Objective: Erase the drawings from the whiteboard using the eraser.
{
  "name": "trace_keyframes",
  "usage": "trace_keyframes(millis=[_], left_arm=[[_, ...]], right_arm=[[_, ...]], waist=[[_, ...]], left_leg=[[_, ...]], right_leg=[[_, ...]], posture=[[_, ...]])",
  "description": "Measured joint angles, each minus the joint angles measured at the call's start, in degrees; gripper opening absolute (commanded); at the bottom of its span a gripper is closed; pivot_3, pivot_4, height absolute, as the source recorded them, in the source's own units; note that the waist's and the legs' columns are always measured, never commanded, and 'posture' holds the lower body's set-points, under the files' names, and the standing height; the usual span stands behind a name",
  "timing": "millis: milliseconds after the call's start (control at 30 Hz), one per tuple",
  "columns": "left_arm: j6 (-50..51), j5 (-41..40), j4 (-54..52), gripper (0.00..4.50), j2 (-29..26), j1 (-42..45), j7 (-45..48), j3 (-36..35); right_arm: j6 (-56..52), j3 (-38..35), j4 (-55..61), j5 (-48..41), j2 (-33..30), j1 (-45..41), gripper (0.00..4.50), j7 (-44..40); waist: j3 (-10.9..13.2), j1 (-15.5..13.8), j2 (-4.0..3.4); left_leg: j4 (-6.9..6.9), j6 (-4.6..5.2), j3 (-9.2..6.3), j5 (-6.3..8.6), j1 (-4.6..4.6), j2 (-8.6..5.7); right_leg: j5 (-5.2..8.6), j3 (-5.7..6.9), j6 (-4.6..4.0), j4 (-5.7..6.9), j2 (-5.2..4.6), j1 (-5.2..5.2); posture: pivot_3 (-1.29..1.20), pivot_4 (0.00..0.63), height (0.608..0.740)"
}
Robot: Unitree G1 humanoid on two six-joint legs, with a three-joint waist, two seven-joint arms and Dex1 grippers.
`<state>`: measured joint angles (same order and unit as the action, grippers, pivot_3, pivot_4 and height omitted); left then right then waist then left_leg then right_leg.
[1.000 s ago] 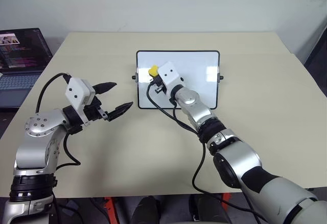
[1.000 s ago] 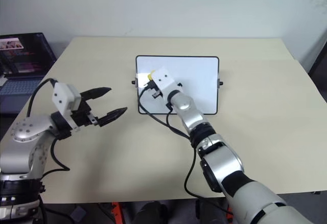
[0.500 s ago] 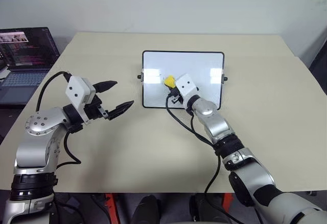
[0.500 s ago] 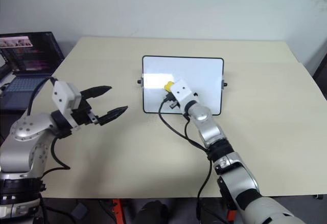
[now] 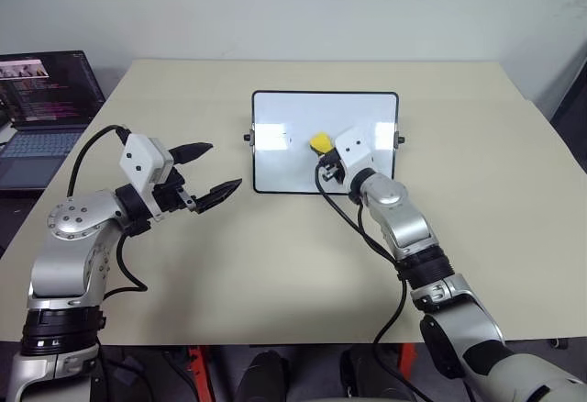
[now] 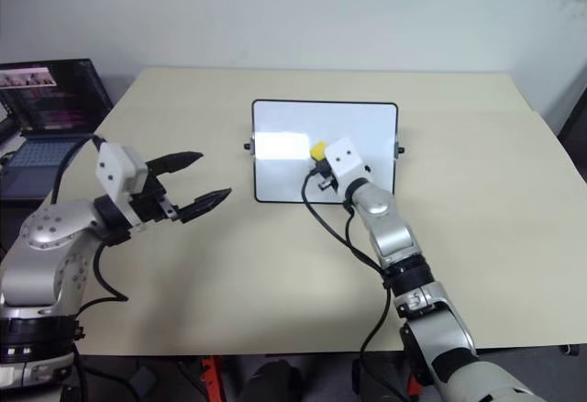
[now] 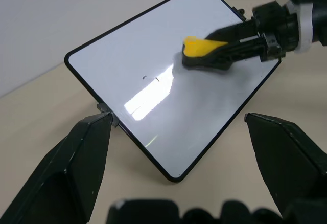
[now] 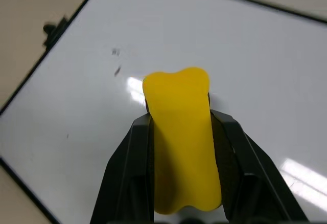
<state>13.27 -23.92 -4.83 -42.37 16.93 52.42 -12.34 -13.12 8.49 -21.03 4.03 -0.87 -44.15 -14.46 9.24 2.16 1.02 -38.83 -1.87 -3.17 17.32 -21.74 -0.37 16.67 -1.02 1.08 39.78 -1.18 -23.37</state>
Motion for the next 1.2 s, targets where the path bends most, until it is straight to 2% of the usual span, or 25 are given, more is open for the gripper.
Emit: trace_keyframes(millis=[167, 500, 667, 1200], left_arm=[[0.0, 0.0, 0.0, 4.5, 0.0, 0.4, 0.3, 0.4], [0.0, 0.0, -0.2, 4.5, -0.1, -0.1, 0.6, 0.4], [0.2, 0.0, -0.5, 4.5, -0.2, -0.9, 0.5, 0.1], [0.6, -0.1, -1.5, 4.5, -0.6, -1.3, 0.5, -0.7]], right_arm=[[1.5, -0.4, -1.1, -0.7, 3.4, -6.0, 1.21, 1.6], [10.1, -0.4, -16.3, -0.7, 6.8, -13.9, 1.21, 2.2], [13.4, -0.3, -21.7, -0.6, 8.7, -15.3, 1.21, 2.4], [18.4, 3.0, -33.3, 4.4, 8.3, -16.0, 1.21, 3.3]], waist=[[0.0, 0.7, 0.0], [0.0, 1.1, -0.02], [0.0, 1.2, -0.03], [0.0, 1.2, -0.04]], left_leg=[[0.08, 0.0, -0.01, 0.0, -0.02, 0.02], [0.13, 0.0, -0.01, 0.0, -0.07, 0.03], [0.15, -0.01, 0.01, 0.01, -0.09, 0.03], [0.15, -0.01, 0.01, 0.0, -0.09, 0.03]], right_leg=[[0.0, 0.02, -0.01, -0.08, 0.0, -0.04], [0.0, 0.02, -0.01, -0.2, -0.01, -0.06], [0.0, 0.01, -0.01, -0.24, -0.02, -0.07], [0.0, 0.01, -0.01, -0.25, -0.02, -0.07]], posture=[[0.0, 0.15, 0.74], [0.0, 0.15, 0.74], [0.0, 0.15, 0.74], [0.0, 0.15, 0.74]])
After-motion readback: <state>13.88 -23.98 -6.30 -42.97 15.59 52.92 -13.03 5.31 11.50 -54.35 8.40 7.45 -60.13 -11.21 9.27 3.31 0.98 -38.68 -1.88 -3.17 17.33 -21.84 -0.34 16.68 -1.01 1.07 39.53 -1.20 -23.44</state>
